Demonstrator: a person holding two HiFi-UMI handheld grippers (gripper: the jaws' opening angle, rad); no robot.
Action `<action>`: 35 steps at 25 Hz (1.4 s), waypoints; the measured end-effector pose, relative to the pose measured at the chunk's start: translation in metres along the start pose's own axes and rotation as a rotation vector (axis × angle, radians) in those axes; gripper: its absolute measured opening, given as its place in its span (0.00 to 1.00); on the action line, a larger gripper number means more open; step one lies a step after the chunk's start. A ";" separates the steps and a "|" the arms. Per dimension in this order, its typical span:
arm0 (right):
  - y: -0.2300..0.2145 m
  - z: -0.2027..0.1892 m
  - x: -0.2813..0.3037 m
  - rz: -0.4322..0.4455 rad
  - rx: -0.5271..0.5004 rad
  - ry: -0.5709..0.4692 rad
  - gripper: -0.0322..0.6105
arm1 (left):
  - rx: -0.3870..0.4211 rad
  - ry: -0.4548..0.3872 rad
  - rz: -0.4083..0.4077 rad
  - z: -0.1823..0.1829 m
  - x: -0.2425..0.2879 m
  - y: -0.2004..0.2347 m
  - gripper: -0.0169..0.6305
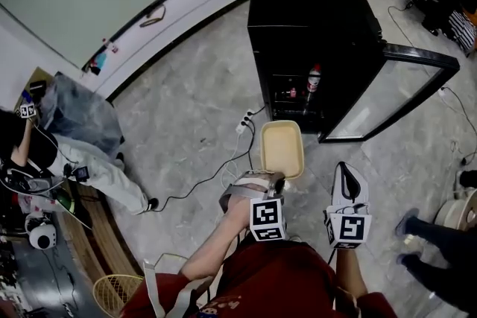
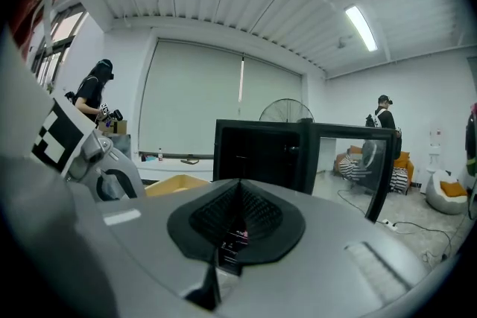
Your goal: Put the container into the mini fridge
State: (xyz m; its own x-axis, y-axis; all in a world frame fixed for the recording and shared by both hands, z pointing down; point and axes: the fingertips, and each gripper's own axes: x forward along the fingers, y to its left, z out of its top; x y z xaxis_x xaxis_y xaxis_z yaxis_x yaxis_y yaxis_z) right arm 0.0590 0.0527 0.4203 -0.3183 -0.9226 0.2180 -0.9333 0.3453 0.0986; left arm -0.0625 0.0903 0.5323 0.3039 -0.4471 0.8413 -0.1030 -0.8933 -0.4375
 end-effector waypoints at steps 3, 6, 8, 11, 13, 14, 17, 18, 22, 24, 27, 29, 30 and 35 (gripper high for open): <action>0.004 0.000 0.023 -0.003 0.002 0.010 0.05 | 0.003 -0.006 -0.013 -0.012 0.013 0.019 0.09; 0.006 0.007 0.043 -0.012 -0.008 0.015 0.05 | 0.016 -0.024 -0.023 -0.018 0.024 0.038 0.09; 0.004 0.009 0.054 -0.027 -0.008 0.020 0.05 | 0.028 -0.036 -0.028 -0.019 0.030 0.049 0.09; -0.003 0.011 0.066 -0.053 -0.003 0.025 0.05 | 0.056 -0.045 -0.035 -0.020 0.039 0.065 0.09; -0.008 0.009 0.072 -0.071 0.001 0.037 0.05 | 0.080 -0.050 -0.045 -0.019 0.047 0.074 0.08; -0.011 0.008 0.075 -0.077 0.004 0.041 0.05 | 0.092 -0.051 -0.049 -0.019 0.051 0.079 0.09; -0.022 0.006 0.087 -0.088 0.012 0.043 0.05 | 0.112 -0.044 -0.048 -0.018 0.065 0.098 0.08; -0.027 0.006 0.091 -0.091 0.016 0.040 0.05 | 0.114 -0.040 -0.049 -0.017 0.069 0.103 0.08; -0.049 0.007 0.111 -0.092 0.030 0.040 0.05 | 0.114 -0.028 -0.054 -0.003 0.085 0.119 0.09; -0.063 0.008 0.121 -0.089 0.024 0.039 0.05 | 0.101 -0.027 -0.045 0.008 0.094 0.128 0.09; -0.084 0.012 0.141 -0.065 0.019 -0.012 0.05 | 0.073 -0.012 -0.039 0.019 0.109 0.141 0.09; -0.096 0.012 0.152 -0.046 0.022 -0.041 0.05 | 0.056 0.010 -0.040 0.022 0.120 0.148 0.09; -0.102 0.012 0.156 -0.037 0.025 -0.048 0.05 | 0.049 0.020 -0.040 0.024 0.125 0.151 0.09; -0.120 0.019 0.171 0.014 0.028 -0.086 0.05 | 0.048 0.059 -0.024 0.040 0.142 0.171 0.09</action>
State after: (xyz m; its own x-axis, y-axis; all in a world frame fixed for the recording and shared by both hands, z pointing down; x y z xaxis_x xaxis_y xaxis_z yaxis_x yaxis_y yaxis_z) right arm 0.1140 -0.1497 0.4274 -0.3432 -0.9295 0.1353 -0.9325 0.3544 0.0690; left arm 0.0009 -0.1238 0.5648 0.2491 -0.4289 0.8683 -0.0506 -0.9011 -0.4306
